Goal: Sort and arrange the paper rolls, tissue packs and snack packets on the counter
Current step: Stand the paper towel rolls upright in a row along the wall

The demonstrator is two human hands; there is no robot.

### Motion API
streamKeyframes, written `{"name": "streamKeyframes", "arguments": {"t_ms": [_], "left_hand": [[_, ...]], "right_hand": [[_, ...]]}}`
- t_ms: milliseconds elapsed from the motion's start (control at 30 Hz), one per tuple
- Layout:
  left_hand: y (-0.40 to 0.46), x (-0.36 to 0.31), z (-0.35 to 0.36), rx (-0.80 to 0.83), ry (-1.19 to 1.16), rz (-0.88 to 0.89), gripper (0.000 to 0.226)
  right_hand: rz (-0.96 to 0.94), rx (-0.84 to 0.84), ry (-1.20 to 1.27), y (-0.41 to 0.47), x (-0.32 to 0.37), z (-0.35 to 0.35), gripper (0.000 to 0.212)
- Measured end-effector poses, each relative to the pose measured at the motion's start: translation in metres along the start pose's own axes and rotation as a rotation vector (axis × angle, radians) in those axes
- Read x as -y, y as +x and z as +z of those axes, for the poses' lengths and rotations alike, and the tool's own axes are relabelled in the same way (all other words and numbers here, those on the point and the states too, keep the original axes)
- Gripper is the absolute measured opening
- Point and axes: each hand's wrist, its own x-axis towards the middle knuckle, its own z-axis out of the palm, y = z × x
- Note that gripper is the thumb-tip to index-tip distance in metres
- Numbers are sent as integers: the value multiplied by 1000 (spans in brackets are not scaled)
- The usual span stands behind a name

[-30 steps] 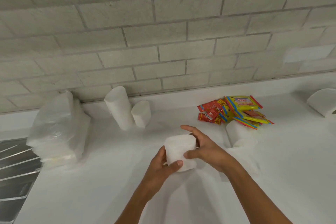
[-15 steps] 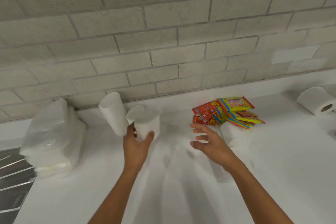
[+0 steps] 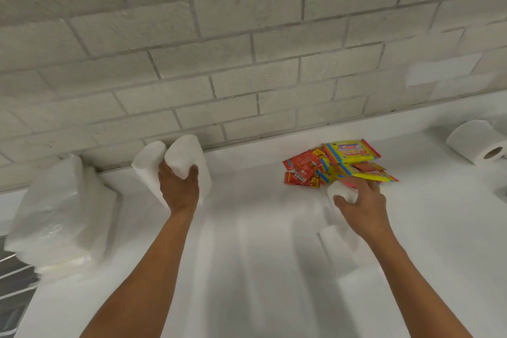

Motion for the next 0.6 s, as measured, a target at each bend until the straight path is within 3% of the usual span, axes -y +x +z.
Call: {"name": "streamKeyframes", "arguments": {"t_ms": [200,600], "left_hand": [[-1,6,5,-16,28,6,76],[-4,12,1,8,22,-18,75]], "right_hand": [[81,66,-104,4,-21,7,66],[21,-41,-199,9,-19,24,69]]}}
